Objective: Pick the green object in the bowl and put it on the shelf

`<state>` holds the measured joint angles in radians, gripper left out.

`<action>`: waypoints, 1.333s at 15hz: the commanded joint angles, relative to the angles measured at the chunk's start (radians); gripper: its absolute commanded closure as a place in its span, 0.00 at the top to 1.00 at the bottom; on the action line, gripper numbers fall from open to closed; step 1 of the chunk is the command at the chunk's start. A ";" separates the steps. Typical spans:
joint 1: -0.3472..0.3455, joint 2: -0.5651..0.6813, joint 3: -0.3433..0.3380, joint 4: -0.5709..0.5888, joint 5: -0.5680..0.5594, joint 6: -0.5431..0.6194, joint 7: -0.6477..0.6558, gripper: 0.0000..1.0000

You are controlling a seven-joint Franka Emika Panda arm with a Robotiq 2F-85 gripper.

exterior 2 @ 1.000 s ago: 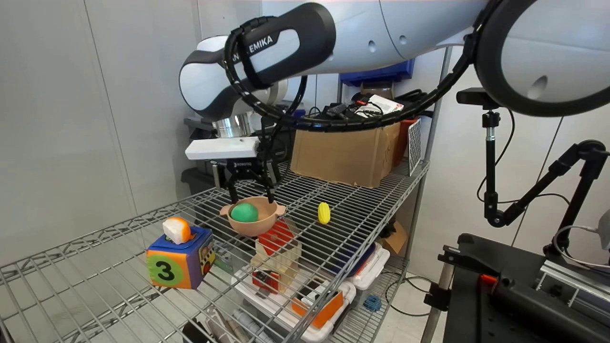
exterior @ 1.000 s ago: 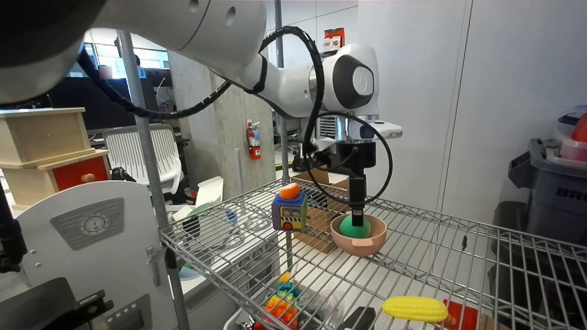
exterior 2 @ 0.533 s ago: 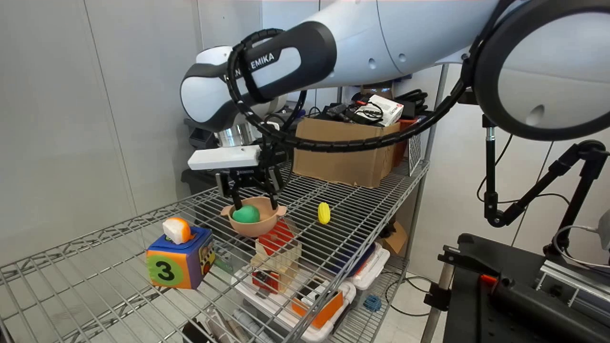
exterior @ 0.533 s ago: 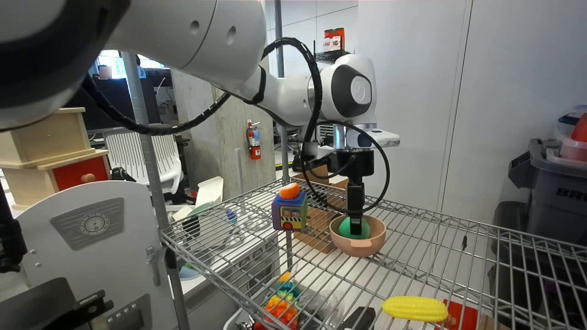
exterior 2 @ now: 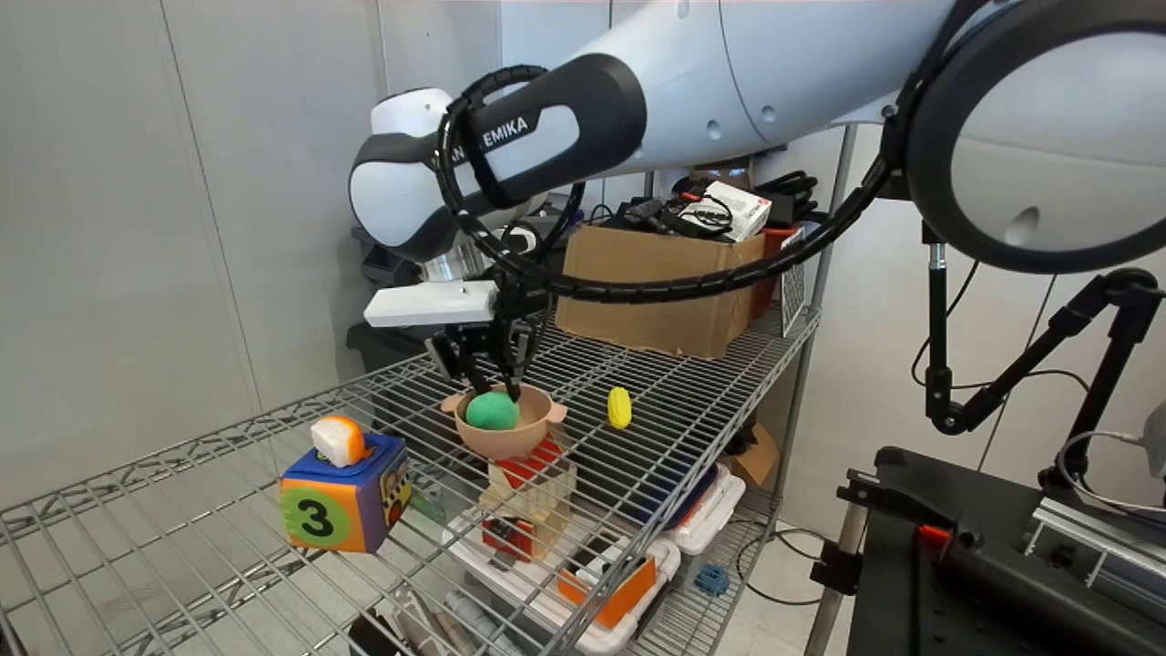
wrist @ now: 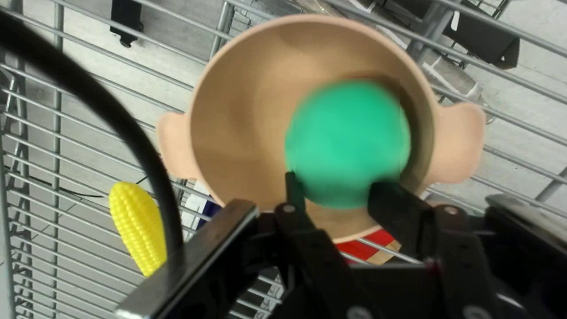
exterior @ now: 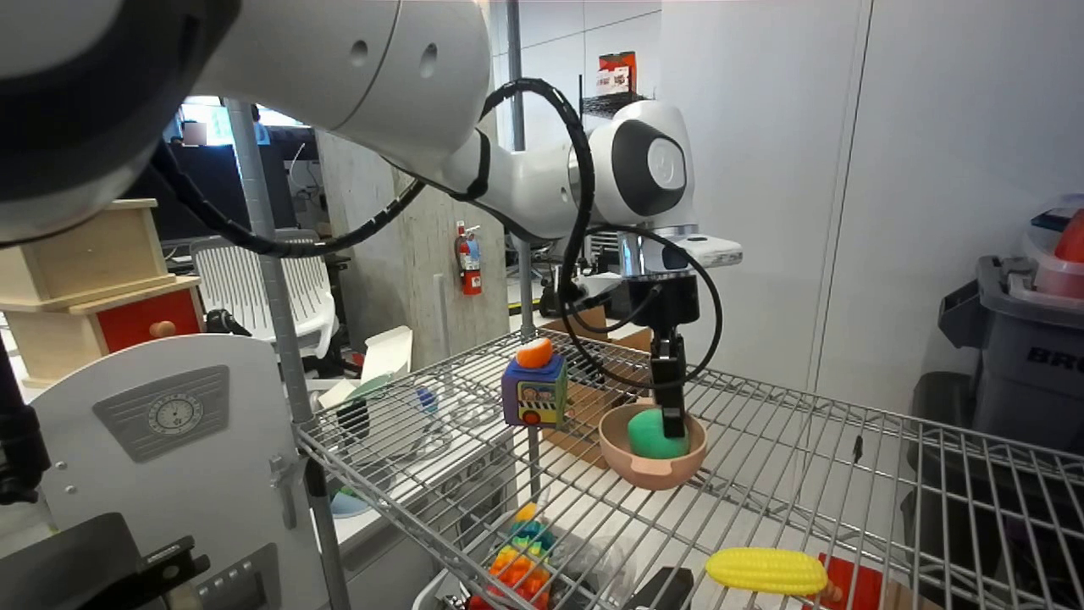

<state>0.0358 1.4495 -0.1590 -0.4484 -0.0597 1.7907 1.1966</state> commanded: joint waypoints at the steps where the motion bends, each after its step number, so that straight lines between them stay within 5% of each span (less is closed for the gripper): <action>1: 0.010 0.004 -0.023 -0.001 -0.036 0.022 0.038 0.14; 4: 0.011 0.004 -0.030 -0.003 -0.049 0.023 0.050 0.00; 20: 0.041 -0.137 0.112 0.011 0.050 -0.012 -0.096 0.02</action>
<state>0.0740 1.3614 -0.0646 -0.4379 -0.0307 1.7985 1.1467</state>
